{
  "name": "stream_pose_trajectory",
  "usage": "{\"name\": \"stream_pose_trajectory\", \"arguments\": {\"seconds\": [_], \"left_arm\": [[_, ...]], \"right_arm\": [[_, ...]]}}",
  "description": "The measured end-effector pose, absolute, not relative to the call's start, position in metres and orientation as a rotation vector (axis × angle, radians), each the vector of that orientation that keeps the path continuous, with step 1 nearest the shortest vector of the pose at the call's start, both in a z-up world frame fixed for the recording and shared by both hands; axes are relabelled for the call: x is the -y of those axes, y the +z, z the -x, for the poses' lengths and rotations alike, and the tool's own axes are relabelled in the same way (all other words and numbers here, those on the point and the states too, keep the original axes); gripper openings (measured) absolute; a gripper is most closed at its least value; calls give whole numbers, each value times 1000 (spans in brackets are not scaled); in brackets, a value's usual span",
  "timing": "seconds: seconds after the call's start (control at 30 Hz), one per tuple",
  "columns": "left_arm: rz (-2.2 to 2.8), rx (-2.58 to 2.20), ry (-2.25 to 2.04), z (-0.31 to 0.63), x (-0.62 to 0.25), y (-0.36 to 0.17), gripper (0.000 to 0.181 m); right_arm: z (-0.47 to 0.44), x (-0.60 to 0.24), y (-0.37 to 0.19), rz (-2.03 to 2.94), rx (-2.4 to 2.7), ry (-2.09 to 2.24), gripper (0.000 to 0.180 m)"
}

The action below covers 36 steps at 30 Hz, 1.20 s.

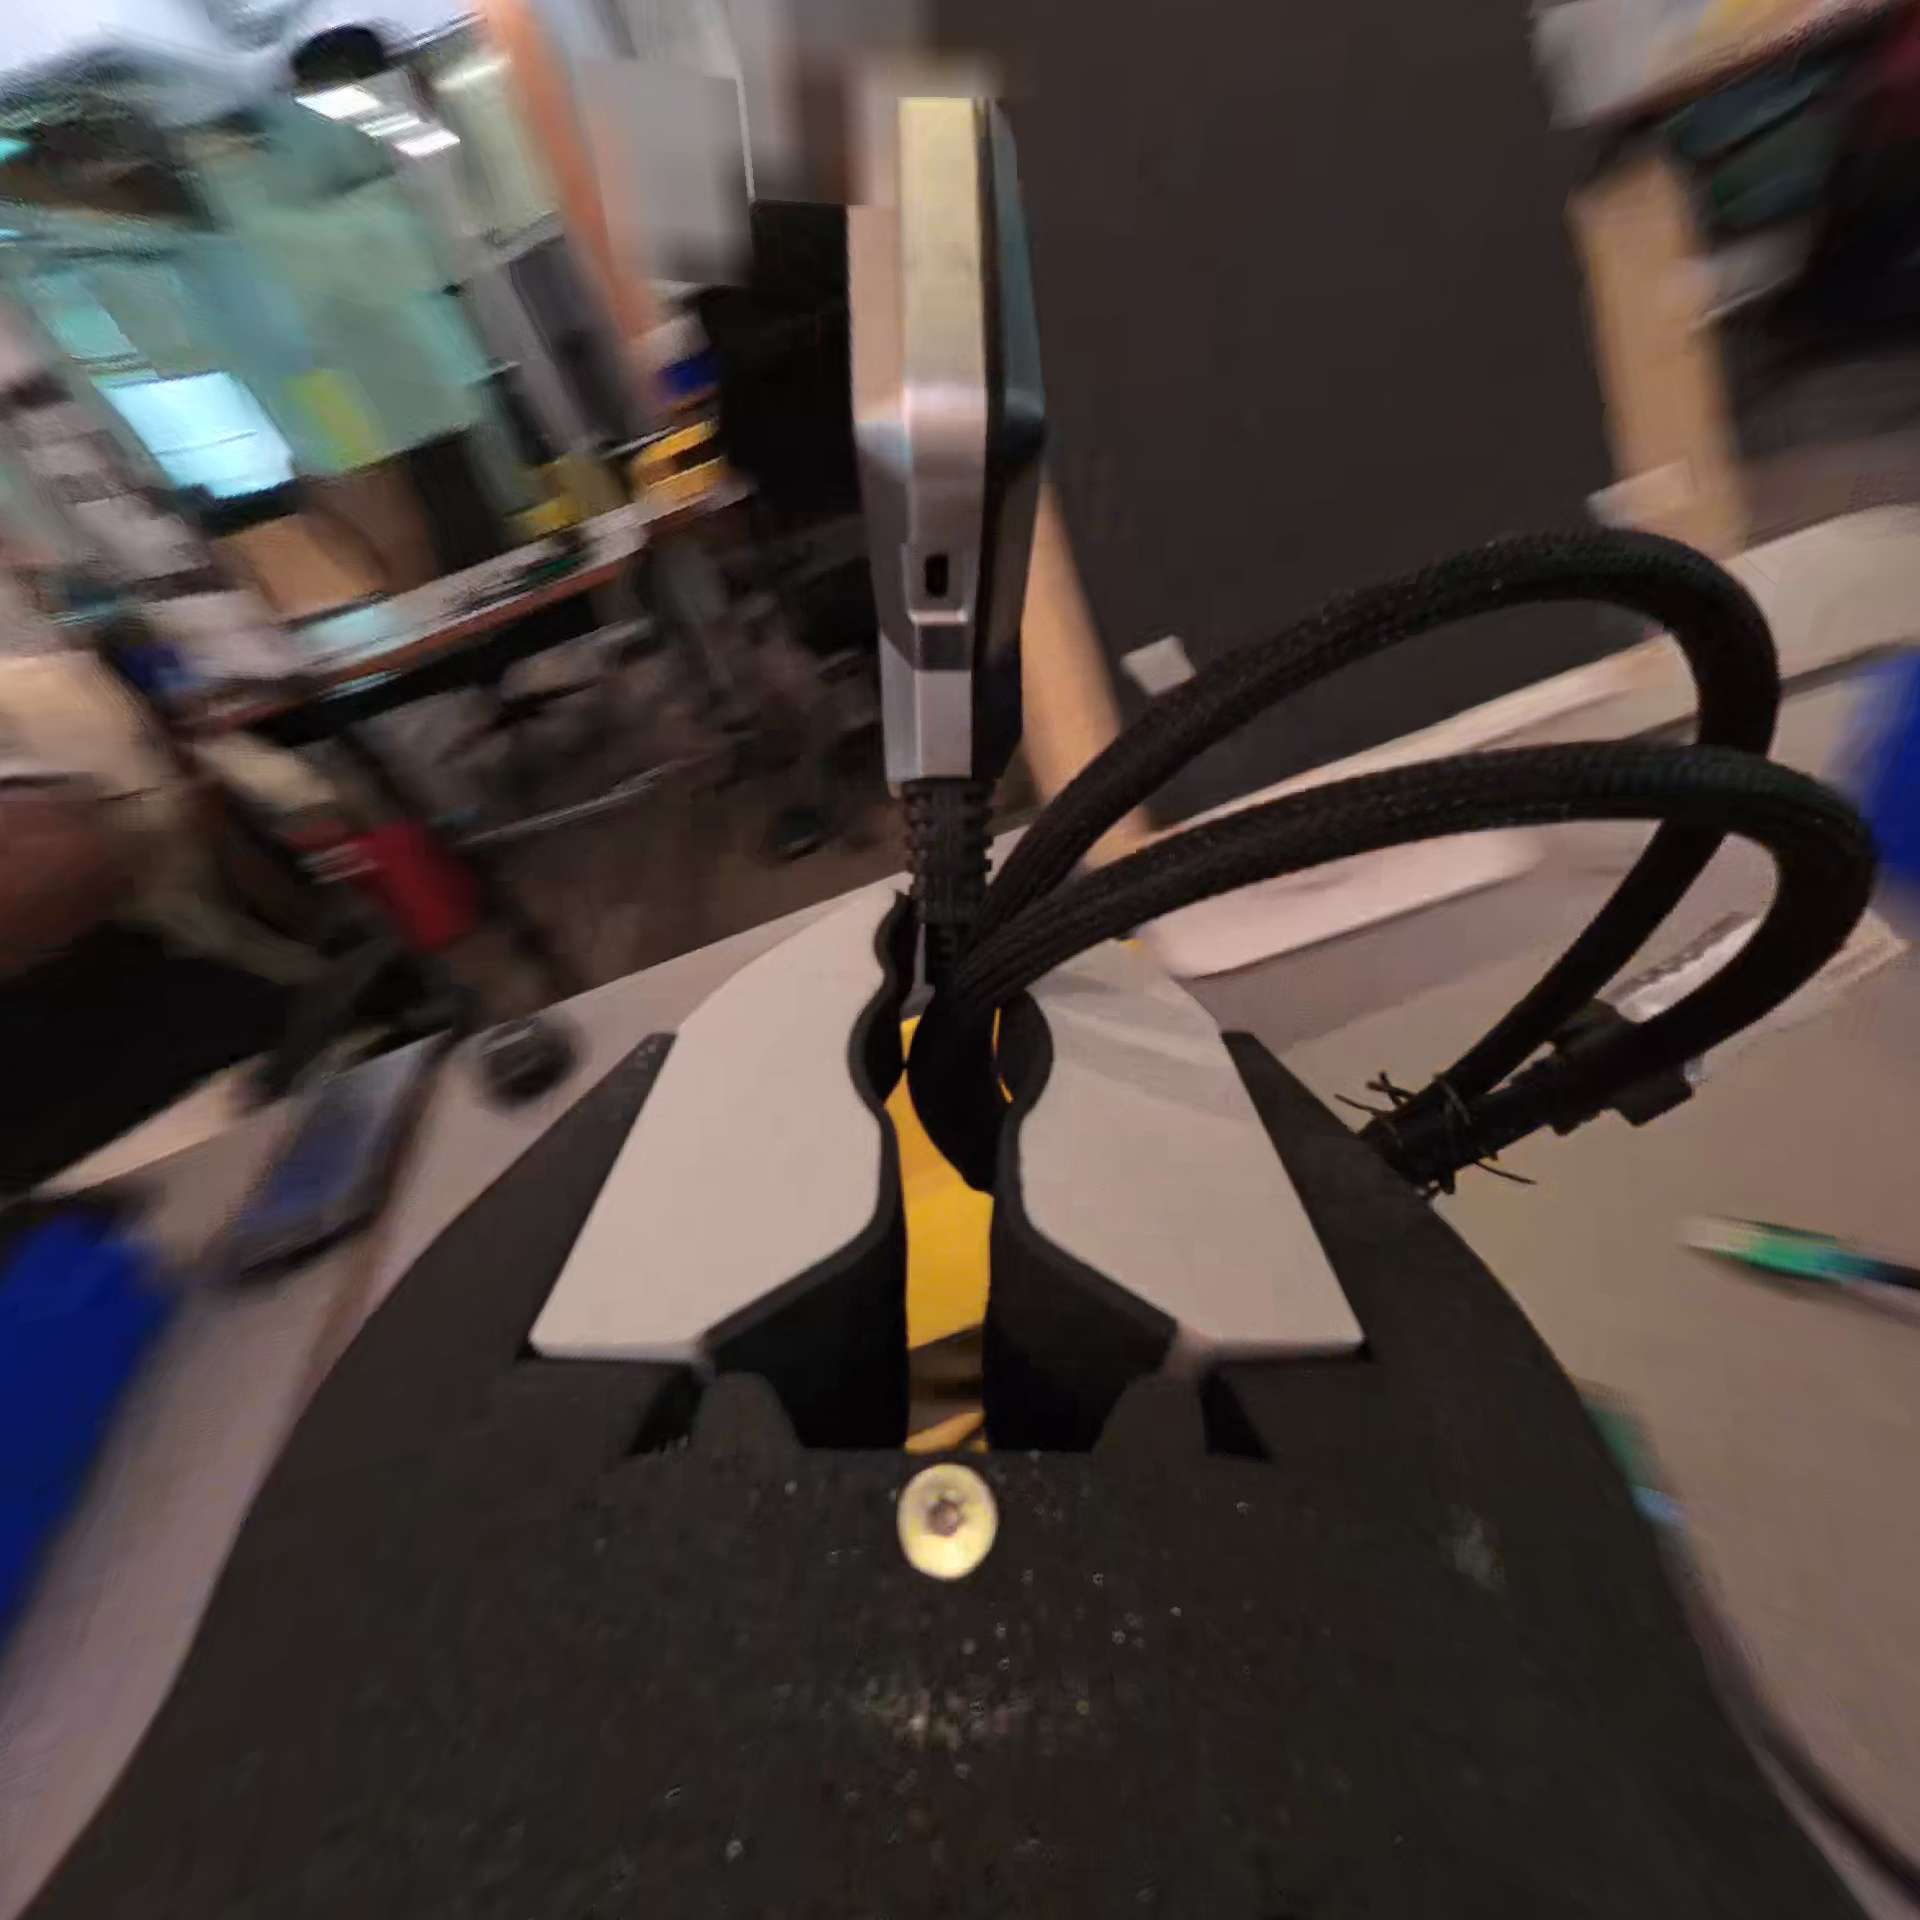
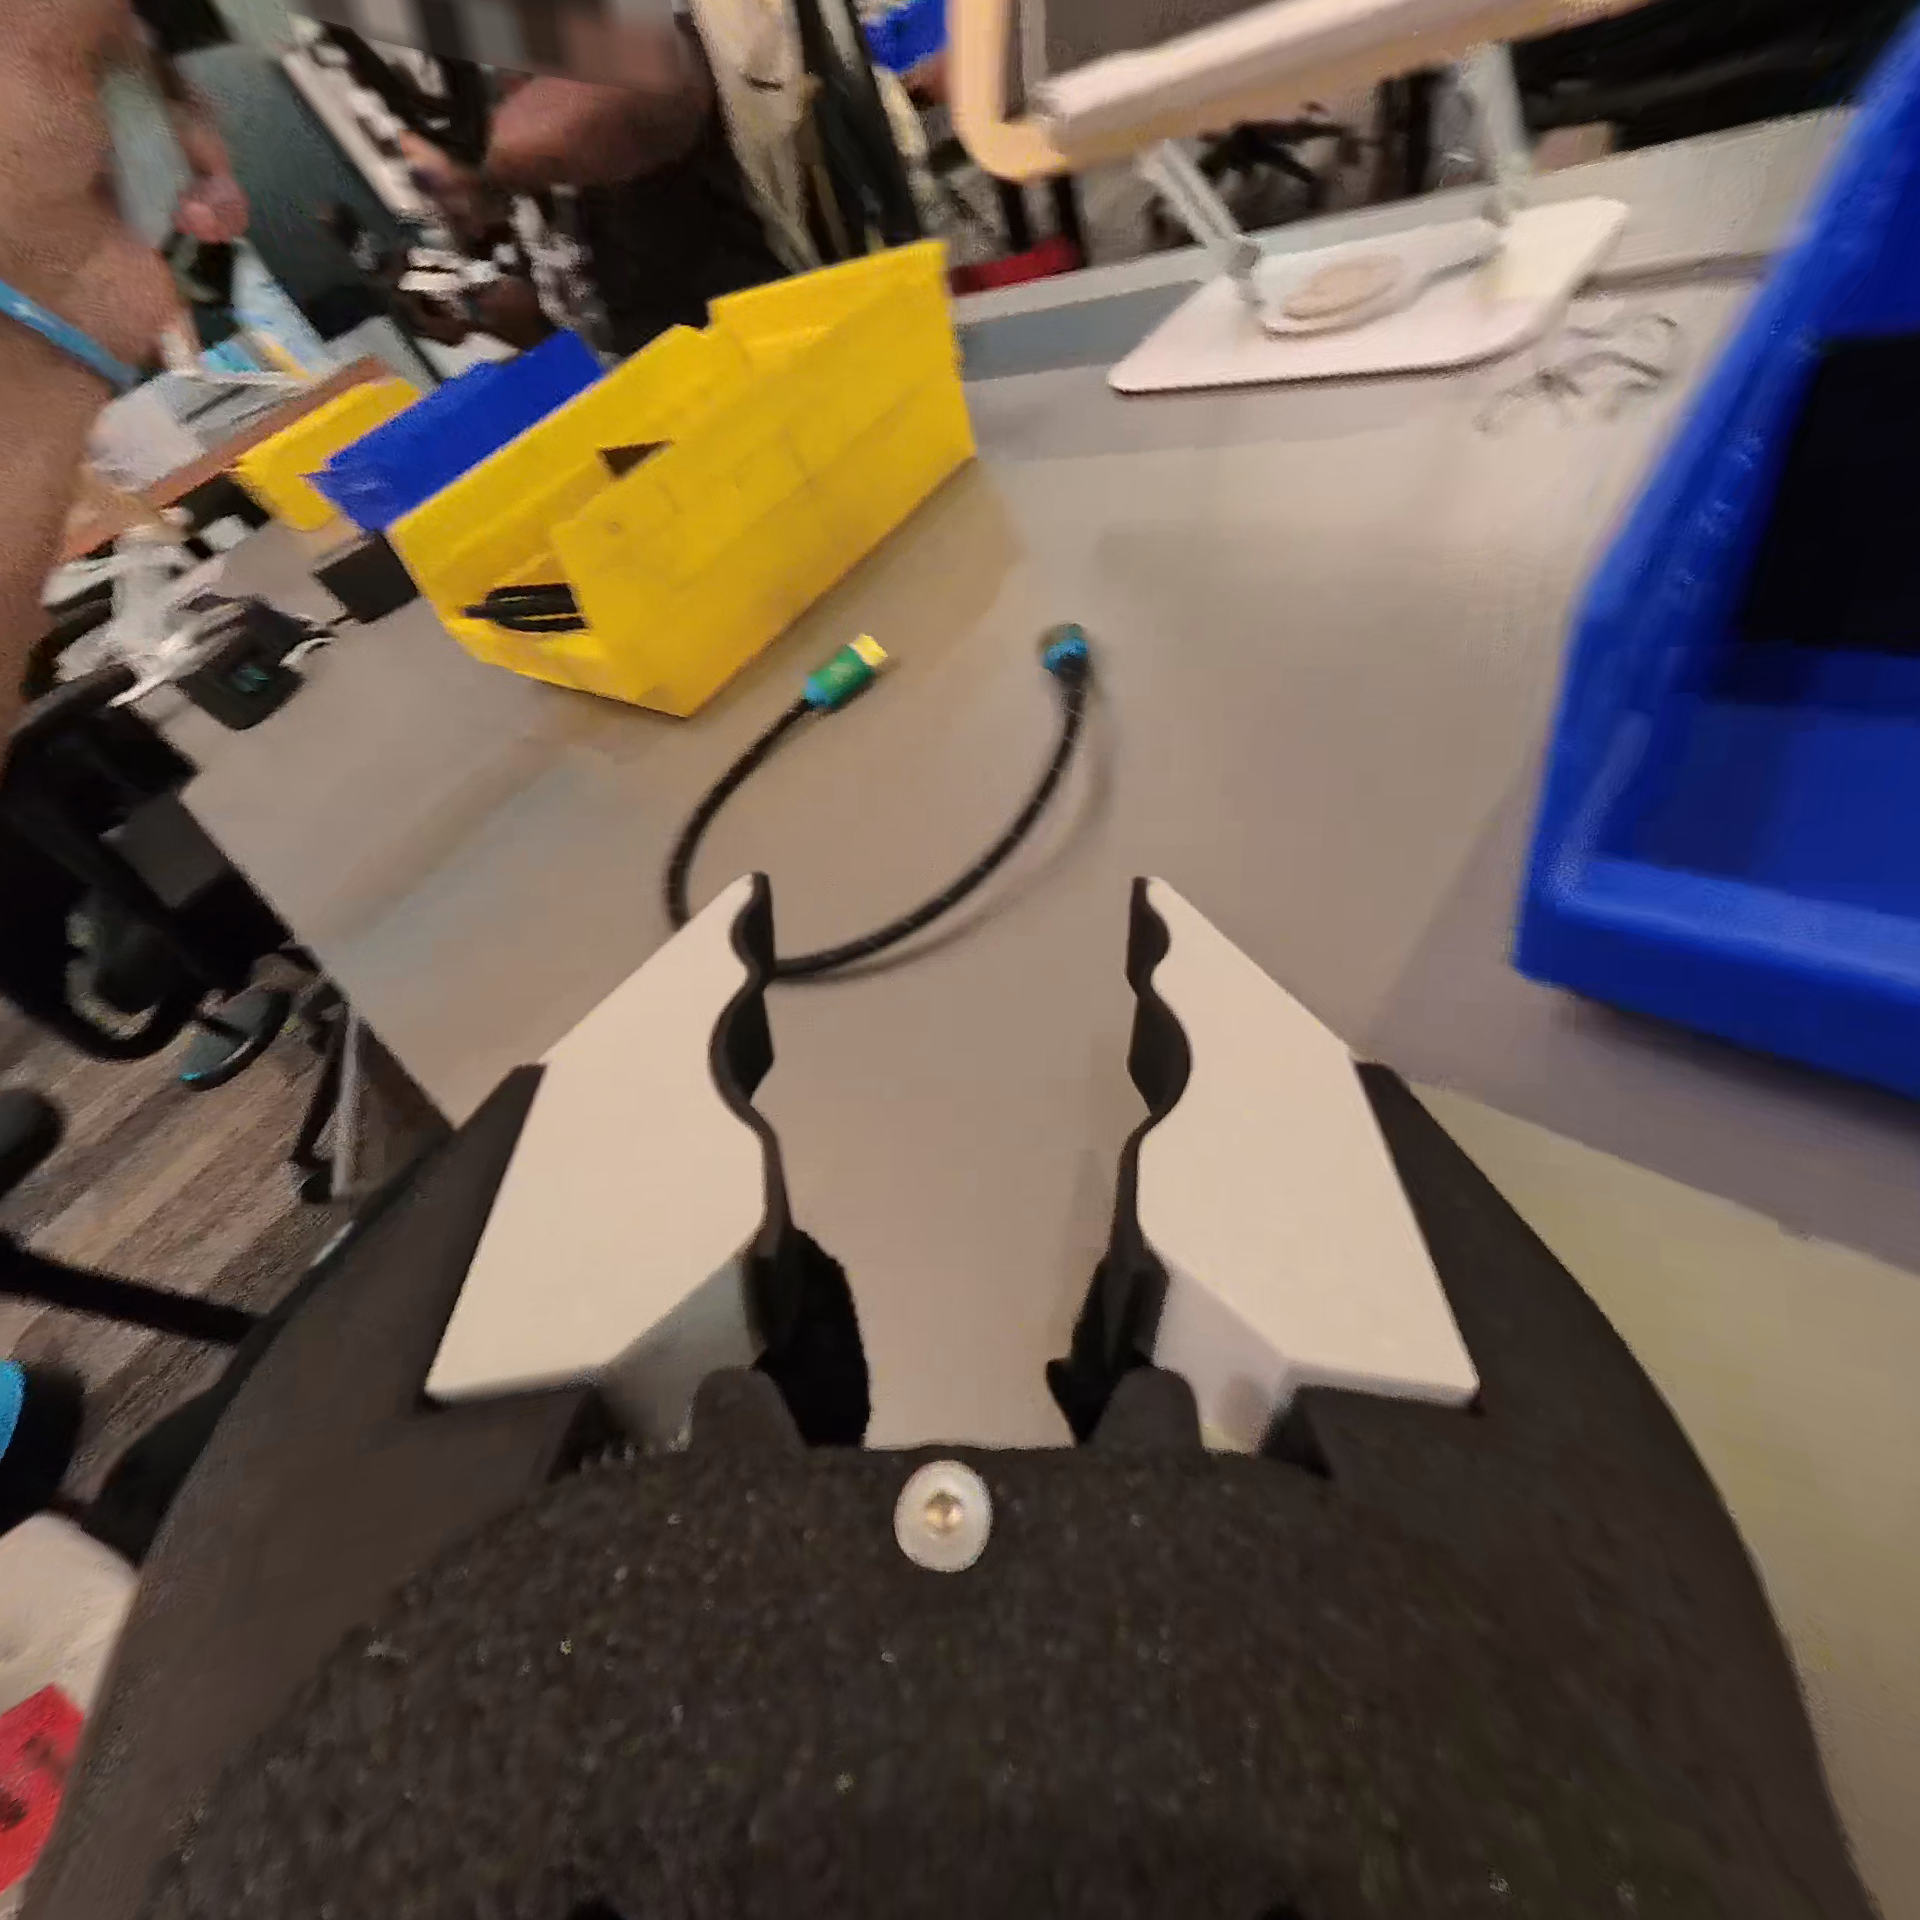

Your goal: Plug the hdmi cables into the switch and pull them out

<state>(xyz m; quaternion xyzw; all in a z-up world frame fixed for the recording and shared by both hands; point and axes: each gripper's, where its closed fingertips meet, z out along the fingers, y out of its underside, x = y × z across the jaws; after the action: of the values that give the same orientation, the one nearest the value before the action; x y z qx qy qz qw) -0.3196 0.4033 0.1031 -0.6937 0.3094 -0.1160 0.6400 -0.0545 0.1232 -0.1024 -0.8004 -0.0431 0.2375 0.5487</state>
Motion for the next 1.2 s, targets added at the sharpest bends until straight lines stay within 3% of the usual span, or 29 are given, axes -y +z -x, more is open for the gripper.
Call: {"name": "stream_pose_trajectory", "arguments": {"seconds": [0.13, 0.3, 0.53, 0.63, 0.87, 0.93, 1.0, 1.2], "left_arm": [[1502, -919, -964, 252, -291, 104, 13], [1501, -1256, -1631, 202, -173, 60, 13], [1524, -1391, -1989, 162, -105, 6, 13], [1480, -1358, -2006, 154, -99, -1, 13], [1523, -1420, -1835, 144, -94, -36, 14], [1580, -1368, -1716, 145, -114, -44, 17], [1639, -1318, -1560, 152, -140, -52, 33], [1690, -1114, -1072, 189, -213, -39, 41]], "right_arm": [[88, -120, -58, 1762, 267, 755, 74], [108, -108, 5, 1516, 362, 944, 72], [133, -109, 40, 1366, 375, 1015, 56], [122, -115, 36, 1284, 256, 1038, 32], [128, -118, 16, 1287, 254, 1117, 22], [118, -126, 14, 1278, 199, 1009, 21], [103, -130, 18, 1251, 154, 884, 20], [79, -138, 16, 1298, 233, 264, 18]]}}
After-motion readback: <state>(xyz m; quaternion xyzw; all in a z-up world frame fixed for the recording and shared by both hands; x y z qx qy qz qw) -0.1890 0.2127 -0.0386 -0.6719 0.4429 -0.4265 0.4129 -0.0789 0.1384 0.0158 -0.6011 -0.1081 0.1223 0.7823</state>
